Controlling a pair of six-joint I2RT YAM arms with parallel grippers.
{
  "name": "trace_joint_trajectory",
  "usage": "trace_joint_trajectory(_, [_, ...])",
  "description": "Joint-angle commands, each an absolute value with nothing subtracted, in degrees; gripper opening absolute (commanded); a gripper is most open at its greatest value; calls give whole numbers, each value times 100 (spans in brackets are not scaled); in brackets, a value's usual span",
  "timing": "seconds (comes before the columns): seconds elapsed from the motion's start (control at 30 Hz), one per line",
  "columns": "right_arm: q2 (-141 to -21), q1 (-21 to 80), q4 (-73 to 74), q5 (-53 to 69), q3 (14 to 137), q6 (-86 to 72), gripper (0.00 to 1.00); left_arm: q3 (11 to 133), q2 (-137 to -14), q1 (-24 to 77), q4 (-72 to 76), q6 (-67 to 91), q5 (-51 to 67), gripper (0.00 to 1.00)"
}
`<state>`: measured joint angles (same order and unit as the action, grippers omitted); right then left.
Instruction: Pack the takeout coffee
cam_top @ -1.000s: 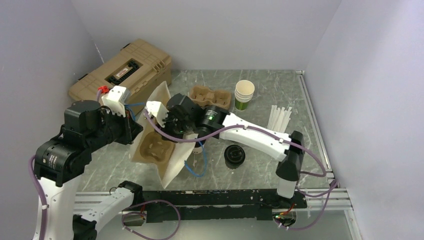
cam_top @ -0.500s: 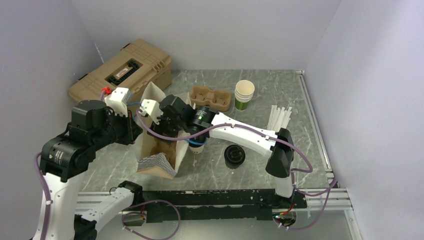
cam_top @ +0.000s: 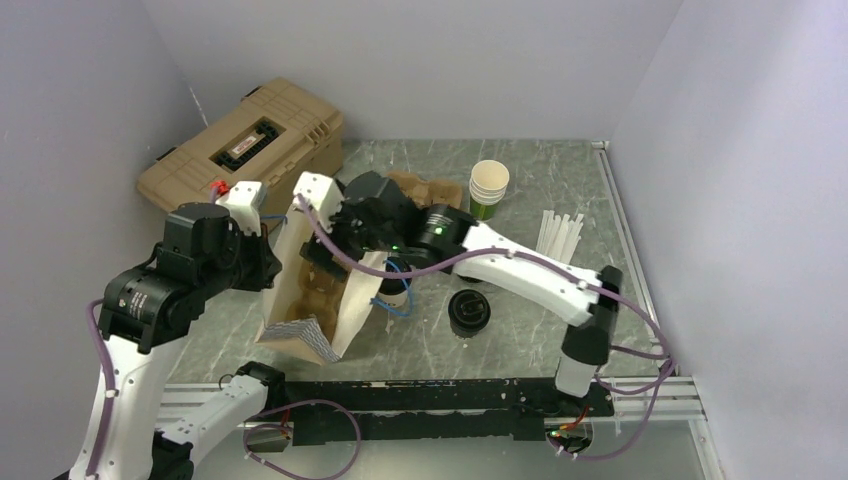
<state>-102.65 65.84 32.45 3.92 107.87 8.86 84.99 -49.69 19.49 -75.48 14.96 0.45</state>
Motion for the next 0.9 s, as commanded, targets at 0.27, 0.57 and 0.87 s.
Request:
trace_joint_trajectory(0.27, [-7953,6571,3554,-1080,10074,-197,92,8626,-4983,1969,-7198,1576,-670,0])
trace_joint_trajectory(0.57, [-6651,6516,4247,-2236,8230,-1329,92,8496,-4758,1969,-6594,1439,-1031,0])
trace_joint_trajectory(0.87, [-6167,6354,5158,-2380,7278,-2367,98,7970,-4378,1969,-5857,1660,-1341,0])
